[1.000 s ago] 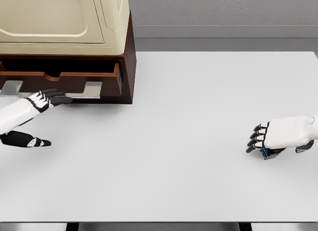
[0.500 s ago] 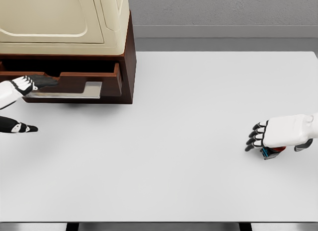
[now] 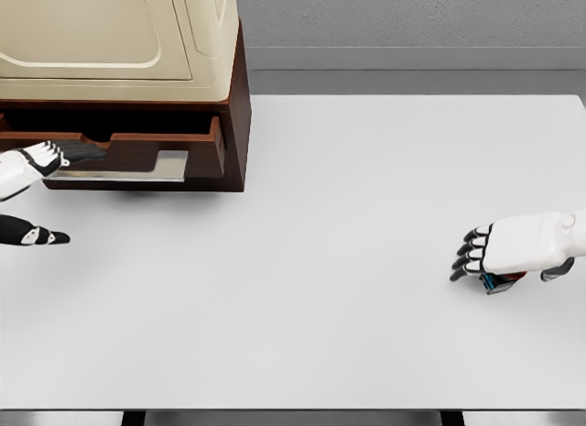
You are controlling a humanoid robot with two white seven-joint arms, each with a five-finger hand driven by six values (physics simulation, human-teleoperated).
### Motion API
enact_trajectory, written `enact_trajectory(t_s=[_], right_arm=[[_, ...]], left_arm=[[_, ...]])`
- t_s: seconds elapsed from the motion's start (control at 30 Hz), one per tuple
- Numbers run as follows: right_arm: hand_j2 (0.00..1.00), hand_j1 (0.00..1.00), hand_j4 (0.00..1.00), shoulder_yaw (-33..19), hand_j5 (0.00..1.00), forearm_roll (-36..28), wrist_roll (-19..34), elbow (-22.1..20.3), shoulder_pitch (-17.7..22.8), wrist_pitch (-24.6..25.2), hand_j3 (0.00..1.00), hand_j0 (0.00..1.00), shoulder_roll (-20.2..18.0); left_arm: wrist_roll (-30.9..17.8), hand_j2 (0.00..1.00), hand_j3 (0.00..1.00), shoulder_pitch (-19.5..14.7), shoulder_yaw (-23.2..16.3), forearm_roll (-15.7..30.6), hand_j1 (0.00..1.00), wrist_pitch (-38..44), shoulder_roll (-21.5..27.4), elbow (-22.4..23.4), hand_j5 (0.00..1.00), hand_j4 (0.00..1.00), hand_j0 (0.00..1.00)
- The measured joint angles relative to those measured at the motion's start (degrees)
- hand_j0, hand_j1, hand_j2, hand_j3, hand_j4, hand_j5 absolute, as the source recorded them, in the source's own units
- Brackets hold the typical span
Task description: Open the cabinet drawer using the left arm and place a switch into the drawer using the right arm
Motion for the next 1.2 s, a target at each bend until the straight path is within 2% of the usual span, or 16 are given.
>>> enact_trajectory(t_s=[0.4,0.6,1.2], right_arm=[[1.0,1.0,1.0,-0.01,1.0,-0.01,0.0,-0.35,0.07,0.0,1.0,1.0,-0.25],[1.0,1.0,1.0,-0.05,1.0,0.05,0.0,-0.36,0.07,0.0,1.0,1.0,-0.26],[1.0,1.0,1.0,-0.3,1.0,-0.01,0.0,-0.44,-0.01,0.0,1.0,1.0,-0.39]], left_arm=[[0.0,1.0,1.0,-0.09,-2.4,-0.31,1.0,0.35,-1.15,0.61,1.0,1.0,1.0],[0.0,1.0,1.0,-1.58,-2.77,-0.31,1.0,2.55,-1.85,1.23,1.0,1.0,1.0],[0.27,1.0,1.0,-1.5,-4.91,0.12,1.0,3.25,-2.91,2.34,1.0,1.0,1.0]])
